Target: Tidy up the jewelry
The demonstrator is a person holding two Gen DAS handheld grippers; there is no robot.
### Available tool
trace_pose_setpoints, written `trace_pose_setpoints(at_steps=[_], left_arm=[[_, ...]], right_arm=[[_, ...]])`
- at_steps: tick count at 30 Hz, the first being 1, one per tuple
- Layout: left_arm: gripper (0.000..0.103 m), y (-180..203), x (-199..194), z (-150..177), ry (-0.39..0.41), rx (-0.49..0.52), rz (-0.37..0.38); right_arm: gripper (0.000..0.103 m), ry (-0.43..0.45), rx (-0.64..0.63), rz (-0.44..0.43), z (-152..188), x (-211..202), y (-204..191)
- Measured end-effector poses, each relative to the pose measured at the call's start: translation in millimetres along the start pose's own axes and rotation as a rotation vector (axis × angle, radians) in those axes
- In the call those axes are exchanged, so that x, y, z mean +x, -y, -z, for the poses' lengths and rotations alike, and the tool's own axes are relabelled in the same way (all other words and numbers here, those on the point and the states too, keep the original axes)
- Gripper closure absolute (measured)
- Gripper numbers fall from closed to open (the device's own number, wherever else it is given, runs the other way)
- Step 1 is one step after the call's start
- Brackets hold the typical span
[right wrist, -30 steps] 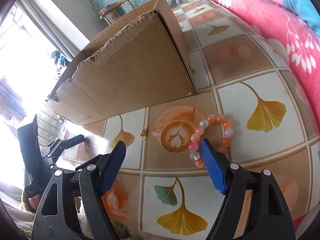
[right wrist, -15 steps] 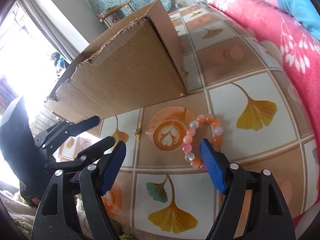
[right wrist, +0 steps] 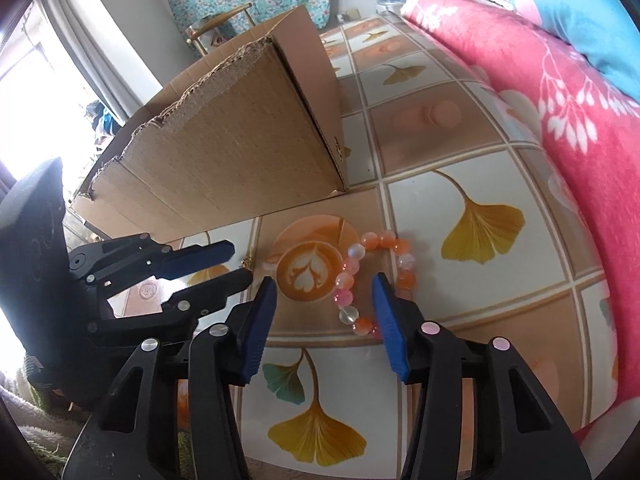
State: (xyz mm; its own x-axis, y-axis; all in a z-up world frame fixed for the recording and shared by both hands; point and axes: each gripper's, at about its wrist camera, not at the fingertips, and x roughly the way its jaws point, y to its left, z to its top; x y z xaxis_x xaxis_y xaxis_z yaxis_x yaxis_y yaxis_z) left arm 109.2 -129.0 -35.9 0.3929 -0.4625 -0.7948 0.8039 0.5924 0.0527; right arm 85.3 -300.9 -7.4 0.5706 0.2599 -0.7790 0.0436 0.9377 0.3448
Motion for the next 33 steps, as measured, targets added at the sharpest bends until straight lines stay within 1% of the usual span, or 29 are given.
trace_pose_setpoints(at_steps=[3,7,9,15,19,21,24,28,30,33], left_arm=[[0.084,-0.3,2.4,-1.9,0.001,-0.009,0.013],[0.095,-1.2,4.6,-3.6,0.002,-0.014,0.005],[0.098,-2.8,4.6,-3.2,0.006,-0.020,0.001],[0.100,-4.9,1.4,0.8,0.009,-0.036,-0.001],[0.100,-8.1,-4.6,8.2,0.003,-0.059,-0.007],[0.100,-10.8,-8.7,13.9,-0.001,-0.077,-0.012],[0.100,-14.3,-14.5,22.1,-0.005,-0.104,-0.023],[0.100,-17.7,-21.5,31.8,-0.003,-0.125,-0.042],[0.100,-18.7,-23.7,34.9,-0.001,-0.135,-0.048],[0.100,-20.2,-26.6,38.5,0.002,-0.147,-0.051]], right_arm=[[0.061,0.003,0.008,0.000,0.9,-1.2,1.2],[0.063,0.004,0.014,0.006,0.4,-1.6,0.3],[0.064,0.000,0.010,0.014,-0.3,-1.8,-0.7],[0.066,-0.008,-0.001,0.044,-2.1,-0.6,-4.7],[0.069,-0.013,-0.030,0.086,-3.5,1.0,-10.3],[0.074,-0.015,-0.039,0.100,-5.1,3.2,-11.2],[0.077,-0.017,-0.054,0.120,-5.9,5.9,-14.1],[0.085,-0.013,-0.120,0.202,-5.6,10.0,-23.9],[0.095,-0.012,-0.135,0.230,-6.2,12.1,-24.7],[0.096,-0.012,-0.122,0.221,-7.3,11.6,-22.7]])
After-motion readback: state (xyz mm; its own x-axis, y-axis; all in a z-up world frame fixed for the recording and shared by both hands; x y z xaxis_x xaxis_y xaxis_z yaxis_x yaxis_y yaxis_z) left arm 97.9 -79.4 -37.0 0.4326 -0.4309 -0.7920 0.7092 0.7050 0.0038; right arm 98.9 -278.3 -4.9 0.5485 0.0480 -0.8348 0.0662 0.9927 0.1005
